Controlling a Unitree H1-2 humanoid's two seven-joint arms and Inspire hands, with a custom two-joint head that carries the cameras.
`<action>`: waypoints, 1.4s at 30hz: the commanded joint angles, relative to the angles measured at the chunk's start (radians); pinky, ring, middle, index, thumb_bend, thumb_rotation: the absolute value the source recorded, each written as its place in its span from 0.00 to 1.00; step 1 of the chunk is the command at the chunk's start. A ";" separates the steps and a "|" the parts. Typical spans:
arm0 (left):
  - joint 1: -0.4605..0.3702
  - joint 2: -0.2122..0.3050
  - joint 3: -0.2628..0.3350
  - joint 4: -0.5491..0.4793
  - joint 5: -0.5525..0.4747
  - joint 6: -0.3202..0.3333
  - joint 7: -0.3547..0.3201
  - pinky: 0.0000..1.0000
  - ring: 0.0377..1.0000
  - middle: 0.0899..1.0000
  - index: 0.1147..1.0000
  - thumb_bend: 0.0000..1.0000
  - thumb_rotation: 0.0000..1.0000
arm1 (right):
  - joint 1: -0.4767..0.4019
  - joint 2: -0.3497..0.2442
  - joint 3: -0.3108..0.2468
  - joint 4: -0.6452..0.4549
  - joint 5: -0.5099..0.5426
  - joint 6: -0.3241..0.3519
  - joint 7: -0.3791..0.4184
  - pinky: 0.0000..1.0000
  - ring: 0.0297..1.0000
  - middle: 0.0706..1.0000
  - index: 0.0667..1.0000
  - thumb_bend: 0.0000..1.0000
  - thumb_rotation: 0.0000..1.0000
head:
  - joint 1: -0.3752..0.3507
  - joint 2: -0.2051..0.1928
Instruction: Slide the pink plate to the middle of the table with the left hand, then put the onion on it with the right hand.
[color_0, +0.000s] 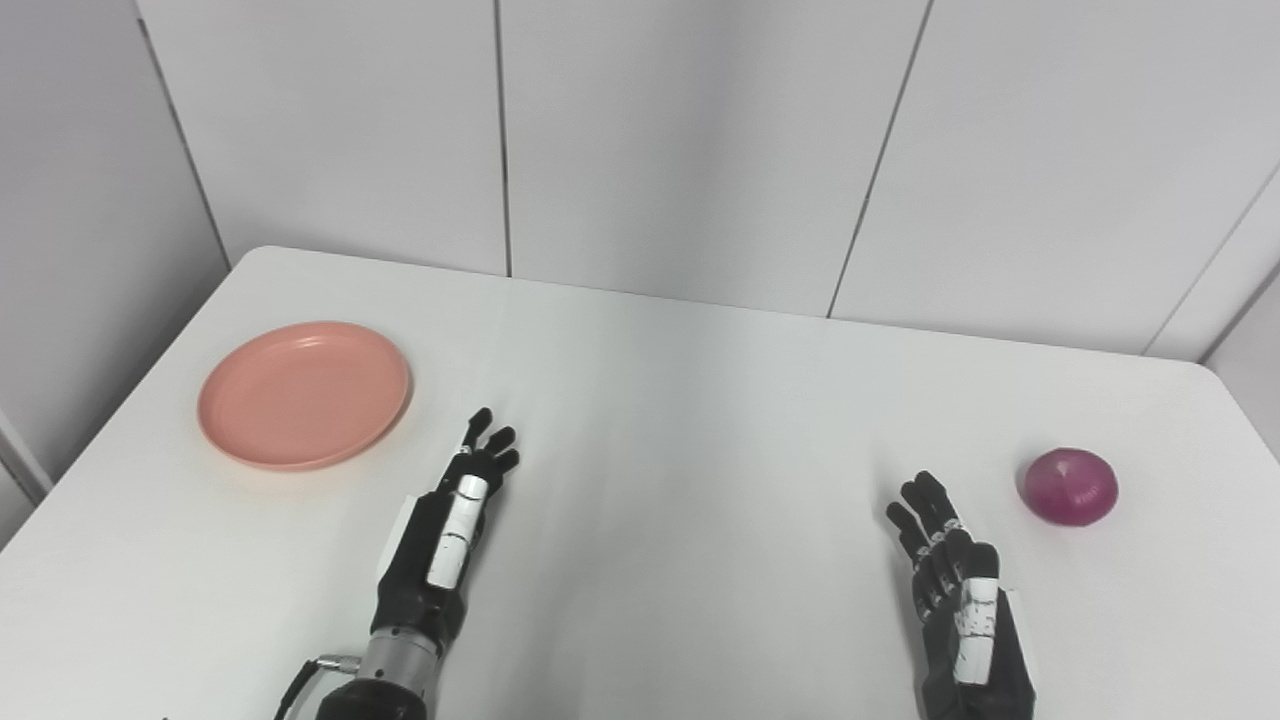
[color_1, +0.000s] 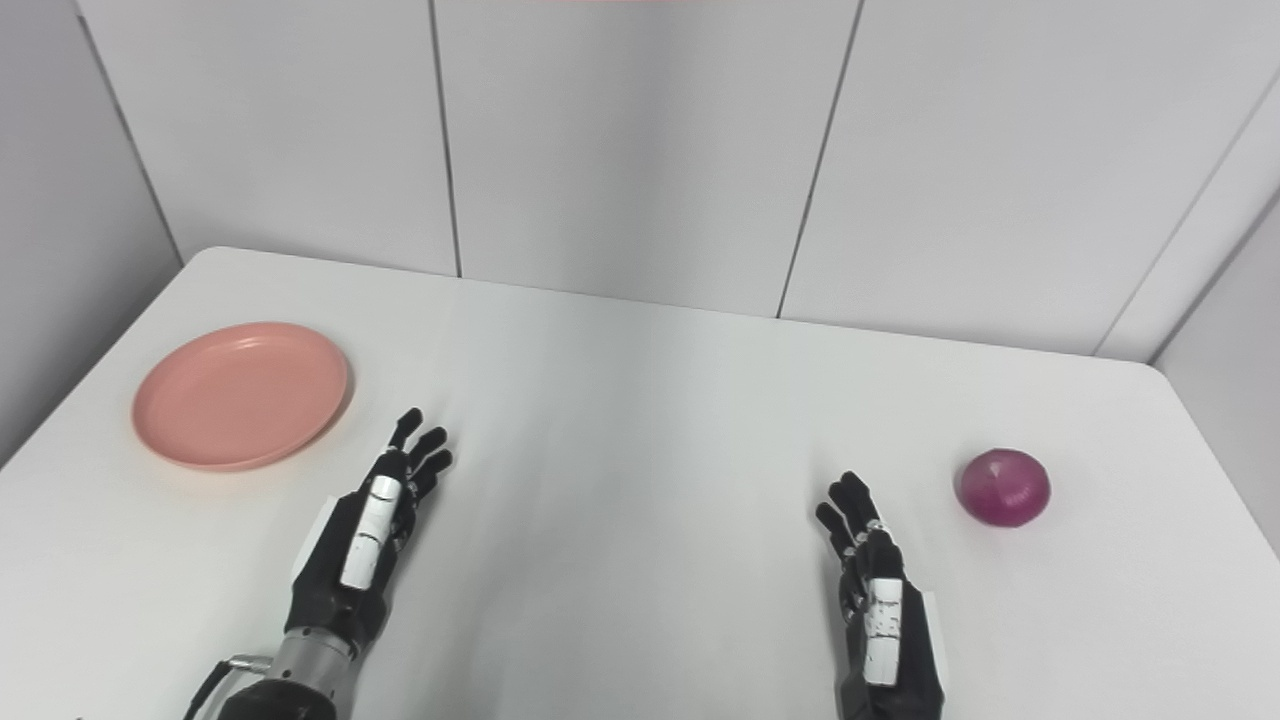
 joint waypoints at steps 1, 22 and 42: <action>0.054 -0.029 -0.010 0.013 0.014 -0.029 0.009 0.99 0.92 0.93 0.94 0.68 0.90 | 0.036 -0.048 -0.034 0.095 0.010 -0.060 0.024 0.99 0.90 0.92 0.92 0.74 1.00 | 0.001 0.001; 0.028 -0.055 -0.072 0.144 0.091 -0.146 0.075 0.86 0.87 0.89 0.90 0.62 0.84 | 0.003 -0.095 -0.073 0.223 0.106 -0.128 0.094 1.00 0.98 0.99 1.00 0.63 1.00 | 0.147 -0.159; 0.014 -0.095 -0.077 0.166 0.127 -0.164 0.076 0.80 0.85 0.88 0.88 0.61 0.76 | -0.009 -0.096 -0.117 0.228 0.109 -0.097 0.064 1.00 1.00 1.00 1.00 0.63 1.00 | 0.274 -0.129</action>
